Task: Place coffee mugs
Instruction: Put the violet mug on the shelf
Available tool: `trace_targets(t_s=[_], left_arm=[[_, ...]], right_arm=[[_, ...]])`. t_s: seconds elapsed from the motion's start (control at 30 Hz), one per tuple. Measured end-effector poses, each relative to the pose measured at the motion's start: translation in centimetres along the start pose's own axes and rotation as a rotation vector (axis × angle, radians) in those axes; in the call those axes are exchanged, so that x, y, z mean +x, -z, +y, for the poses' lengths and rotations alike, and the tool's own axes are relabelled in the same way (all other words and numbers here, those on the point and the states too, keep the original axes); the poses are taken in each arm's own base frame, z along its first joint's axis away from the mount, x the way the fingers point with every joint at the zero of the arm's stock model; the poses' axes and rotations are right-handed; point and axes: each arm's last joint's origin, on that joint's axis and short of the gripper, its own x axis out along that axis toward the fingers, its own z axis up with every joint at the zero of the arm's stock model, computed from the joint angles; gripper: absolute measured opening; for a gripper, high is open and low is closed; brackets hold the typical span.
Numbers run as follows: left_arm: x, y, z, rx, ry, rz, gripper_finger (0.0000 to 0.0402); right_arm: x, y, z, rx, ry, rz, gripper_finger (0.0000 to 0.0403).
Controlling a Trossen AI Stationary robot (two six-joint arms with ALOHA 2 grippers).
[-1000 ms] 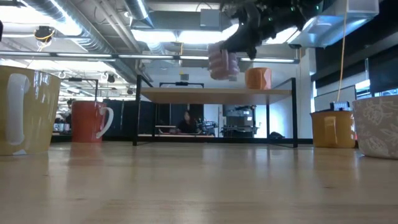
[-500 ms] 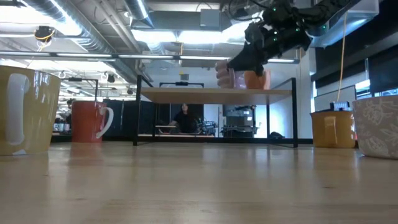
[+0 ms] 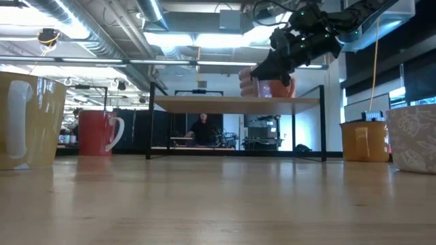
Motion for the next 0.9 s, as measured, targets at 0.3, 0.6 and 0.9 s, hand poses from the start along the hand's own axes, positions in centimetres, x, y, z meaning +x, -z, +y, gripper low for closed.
trace_targets(t_s=[0.3,0.6,0.9], left_arm=[[0.0,0.0,0.0,0.0,0.0,0.0,0.0114],[0.0,0.0,0.0,0.0,0.0,0.0,0.0114],[0.0,0.0,0.0,0.0,0.0,0.0,0.0114]], right_arm=[[1.3,-0.1,-0.5,0.026,-0.002,-0.071,0.003],[1.6,-0.1,-0.9,0.019,0.054,-0.098,0.003],[1.8,0.2,-1.1,0.041,0.066,-0.08,0.003]])
